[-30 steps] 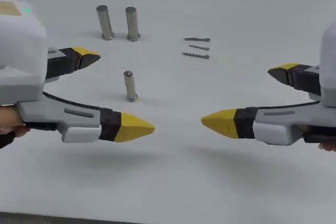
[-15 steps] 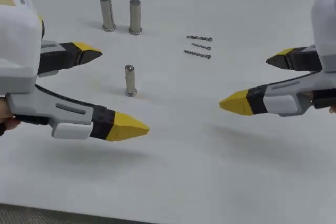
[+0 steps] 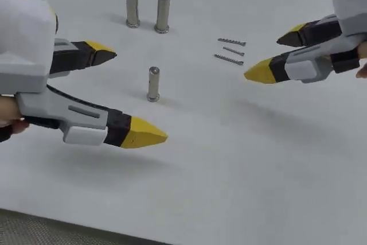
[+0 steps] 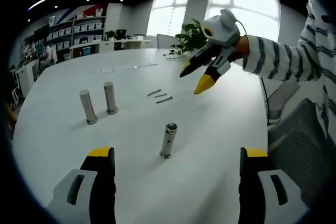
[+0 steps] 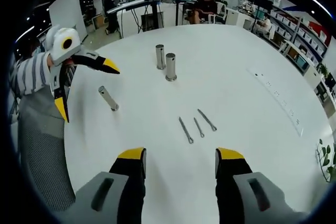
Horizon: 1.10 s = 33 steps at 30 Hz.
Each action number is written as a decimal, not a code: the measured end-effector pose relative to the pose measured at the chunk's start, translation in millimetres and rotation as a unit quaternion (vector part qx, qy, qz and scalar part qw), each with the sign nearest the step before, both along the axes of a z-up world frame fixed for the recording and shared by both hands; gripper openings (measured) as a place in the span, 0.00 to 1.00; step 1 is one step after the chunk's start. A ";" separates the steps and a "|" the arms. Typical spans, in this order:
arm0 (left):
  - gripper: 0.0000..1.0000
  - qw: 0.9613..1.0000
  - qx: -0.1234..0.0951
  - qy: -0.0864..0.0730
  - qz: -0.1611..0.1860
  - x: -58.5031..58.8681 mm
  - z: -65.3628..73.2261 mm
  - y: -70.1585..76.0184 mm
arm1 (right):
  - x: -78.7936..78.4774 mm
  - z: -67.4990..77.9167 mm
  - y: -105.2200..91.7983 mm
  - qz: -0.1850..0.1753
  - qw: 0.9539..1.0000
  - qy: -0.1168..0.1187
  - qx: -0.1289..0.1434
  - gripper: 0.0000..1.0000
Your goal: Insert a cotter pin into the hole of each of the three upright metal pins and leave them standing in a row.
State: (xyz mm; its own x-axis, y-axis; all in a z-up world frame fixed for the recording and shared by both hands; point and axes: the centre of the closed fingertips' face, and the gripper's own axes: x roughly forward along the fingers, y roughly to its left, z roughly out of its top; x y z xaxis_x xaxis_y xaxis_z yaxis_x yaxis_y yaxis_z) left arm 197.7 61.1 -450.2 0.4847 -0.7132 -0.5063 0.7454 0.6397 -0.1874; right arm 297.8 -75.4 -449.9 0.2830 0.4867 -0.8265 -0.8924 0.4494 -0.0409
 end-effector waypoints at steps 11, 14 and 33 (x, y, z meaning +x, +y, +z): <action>0.97 1.000 -0.003 0.008 0.000 2.7 -3.5 1.9 | 16.1 -10.7 6.5 0.015 1.000 0.014 -0.019 0.37; 0.95 1.000 -0.001 0.010 -0.004 1.3 -4.9 1.3 | 24.5 -12.3 9.4 0.018 1.000 0.015 -0.021 0.32; 0.95 1.000 0.005 0.019 0.006 5.3 -11.1 6.0 | 53.4 -39.7 21.4 0.088 0.993 0.012 -0.074 0.10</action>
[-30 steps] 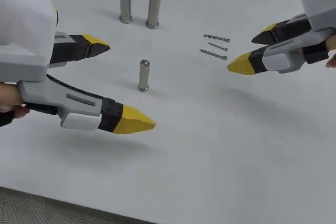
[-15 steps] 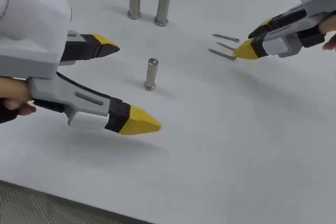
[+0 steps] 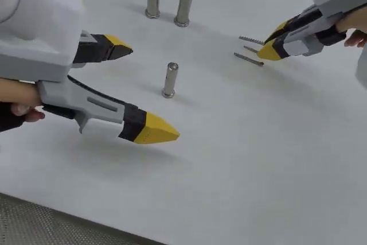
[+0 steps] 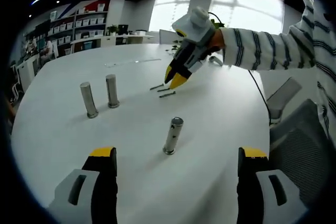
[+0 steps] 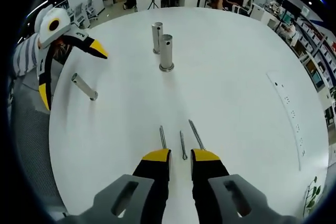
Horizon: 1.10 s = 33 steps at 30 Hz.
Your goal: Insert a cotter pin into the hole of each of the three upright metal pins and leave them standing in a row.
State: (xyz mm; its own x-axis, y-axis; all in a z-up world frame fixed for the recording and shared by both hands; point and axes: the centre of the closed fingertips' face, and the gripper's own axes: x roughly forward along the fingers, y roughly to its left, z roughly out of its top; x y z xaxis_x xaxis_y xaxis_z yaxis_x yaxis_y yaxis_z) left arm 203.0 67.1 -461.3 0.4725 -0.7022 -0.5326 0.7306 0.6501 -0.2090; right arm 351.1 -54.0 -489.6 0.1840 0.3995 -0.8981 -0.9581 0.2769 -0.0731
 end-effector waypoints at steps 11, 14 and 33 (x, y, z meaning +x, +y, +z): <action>0.93 1.000 -0.001 0.006 -0.008 -0.7 -2.9 -3.3 | -1.2 -5.3 -4.3 0.007 1.000 0.018 -0.023 0.01; 0.93 1.000 -0.003 0.006 -0.012 -0.8 -2.8 -5.1 | 0.7 -5.1 -4.5 0.020 0.999 0.005 -0.034 0.00; 0.87 0.999 -0.031 -0.007 -0.018 -4.6 14.2 -13.8 | -15.7 17.8 -9.4 0.040 0.997 -0.046 -0.046 0.00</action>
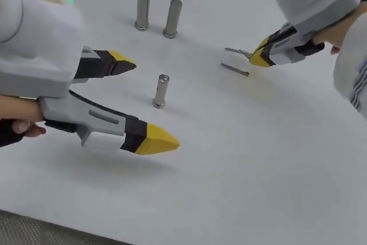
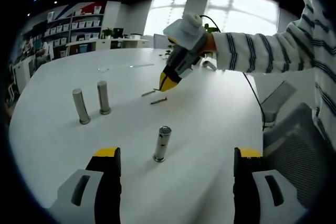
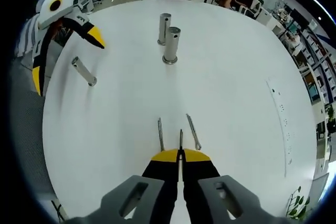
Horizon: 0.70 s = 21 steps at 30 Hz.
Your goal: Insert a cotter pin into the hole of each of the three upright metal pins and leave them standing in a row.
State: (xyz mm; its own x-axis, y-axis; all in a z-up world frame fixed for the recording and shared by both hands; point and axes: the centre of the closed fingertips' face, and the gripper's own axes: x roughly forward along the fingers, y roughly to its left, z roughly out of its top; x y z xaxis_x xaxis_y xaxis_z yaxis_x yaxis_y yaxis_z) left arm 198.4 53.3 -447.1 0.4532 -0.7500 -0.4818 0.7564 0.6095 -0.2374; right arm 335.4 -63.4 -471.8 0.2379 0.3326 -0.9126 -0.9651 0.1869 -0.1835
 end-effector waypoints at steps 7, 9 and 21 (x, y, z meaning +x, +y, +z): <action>0.82 0.999 -0.030 -0.016 0.007 5.1 12.2 0.4 | -2.9 23.5 9.0 0.014 0.999 -0.035 0.013 0.00; 0.81 0.999 -0.039 -0.016 0.009 4.2 16.0 0.5 | -7.1 33.4 13.3 0.027 0.998 -0.058 0.012 0.00; 0.69 0.994 -0.096 -0.034 0.029 2.8 64.4 7.9 | -46.0 91.5 40.0 0.045 0.984 -0.161 0.062 0.00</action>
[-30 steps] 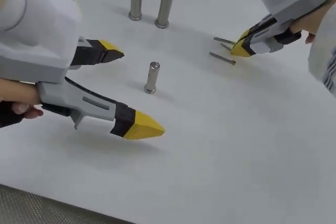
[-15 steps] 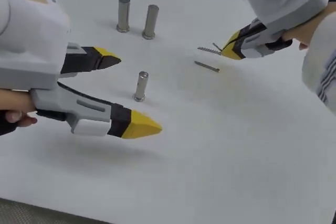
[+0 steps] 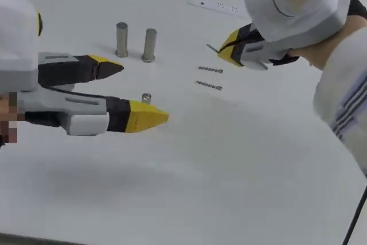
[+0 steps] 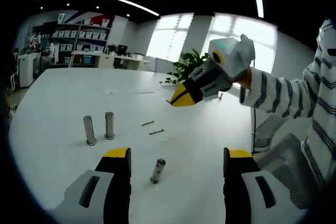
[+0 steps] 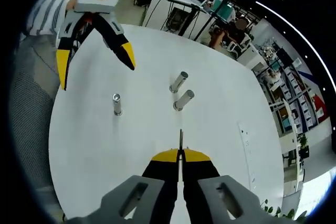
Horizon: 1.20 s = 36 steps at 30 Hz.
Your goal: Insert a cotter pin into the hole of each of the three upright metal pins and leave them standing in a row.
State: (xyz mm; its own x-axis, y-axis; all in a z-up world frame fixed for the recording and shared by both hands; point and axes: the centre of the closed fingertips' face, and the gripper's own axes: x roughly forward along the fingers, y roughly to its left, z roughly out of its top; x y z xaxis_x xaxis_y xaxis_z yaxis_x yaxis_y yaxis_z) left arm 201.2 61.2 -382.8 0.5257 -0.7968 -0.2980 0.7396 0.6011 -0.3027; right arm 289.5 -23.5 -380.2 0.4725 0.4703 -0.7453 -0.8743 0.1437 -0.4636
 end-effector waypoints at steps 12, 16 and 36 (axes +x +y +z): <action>0.50 0.999 -0.042 0.026 -0.019 -17.5 25.5 -8.7 | -56.8 28.8 6.4 0.010 0.999 -0.051 0.012 0.00; 0.38 0.996 -0.073 0.052 -0.011 -17.5 30.1 -11.5 | -74.9 29.8 8.3 0.002 0.999 -0.050 0.022 0.00; 0.11 0.989 -0.098 0.075 -0.077 -39.2 39.2 -45.5 | -126.3 27.6 25.3 -0.014 0.995 -0.071 0.070 0.00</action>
State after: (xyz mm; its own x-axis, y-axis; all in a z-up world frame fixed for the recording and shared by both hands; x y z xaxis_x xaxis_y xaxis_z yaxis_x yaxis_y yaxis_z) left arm 162.0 15.7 -343.6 0.3560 -0.9140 -0.1946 0.7552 0.4040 -0.5162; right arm 163.2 1.8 -352.7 0.5831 0.5493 -0.5986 -0.7960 0.2391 -0.5560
